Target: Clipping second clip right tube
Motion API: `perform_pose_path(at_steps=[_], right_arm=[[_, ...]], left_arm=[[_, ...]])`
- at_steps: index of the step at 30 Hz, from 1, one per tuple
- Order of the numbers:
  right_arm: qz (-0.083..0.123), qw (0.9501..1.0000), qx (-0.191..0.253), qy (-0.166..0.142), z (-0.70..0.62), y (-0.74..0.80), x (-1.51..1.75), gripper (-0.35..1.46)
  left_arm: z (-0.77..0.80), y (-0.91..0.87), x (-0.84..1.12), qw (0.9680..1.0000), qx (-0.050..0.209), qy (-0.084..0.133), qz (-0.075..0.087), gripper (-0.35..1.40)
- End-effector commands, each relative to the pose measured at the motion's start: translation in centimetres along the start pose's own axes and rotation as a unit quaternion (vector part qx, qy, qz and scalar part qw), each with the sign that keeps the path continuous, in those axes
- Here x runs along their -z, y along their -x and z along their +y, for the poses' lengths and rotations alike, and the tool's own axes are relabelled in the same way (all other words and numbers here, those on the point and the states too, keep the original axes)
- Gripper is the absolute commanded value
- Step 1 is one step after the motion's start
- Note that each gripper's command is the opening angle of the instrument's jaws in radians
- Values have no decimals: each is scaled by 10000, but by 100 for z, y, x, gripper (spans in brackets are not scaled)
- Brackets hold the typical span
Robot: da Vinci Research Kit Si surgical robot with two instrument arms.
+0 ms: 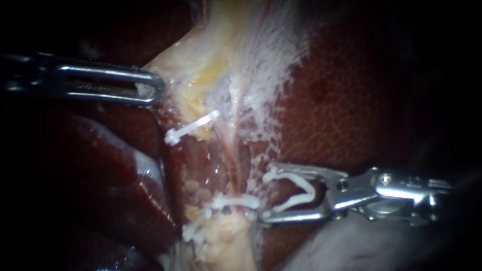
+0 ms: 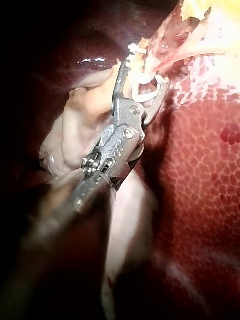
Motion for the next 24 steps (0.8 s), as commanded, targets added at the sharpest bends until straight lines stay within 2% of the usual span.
perform_pose_path(at_steps=[1,9,16,24], right_arm=[[-14,10000,-20,-17,1,1,-3,54],[-17,10000,-87,2,7,3,-28,55],[-19,9999,-115,11,6,-1,-50,57],[-21,9999,-139,11,3,-3,-59,56]], left_arm=[[-3,1,0,10000,-9,14,-6,-35],[-12,3,0,10000,-32,37,-25,-35],[-13,4,-4,10000,-31,33,-25,-35],[-14,4,-6,10000,-31,39,-27,-35]])
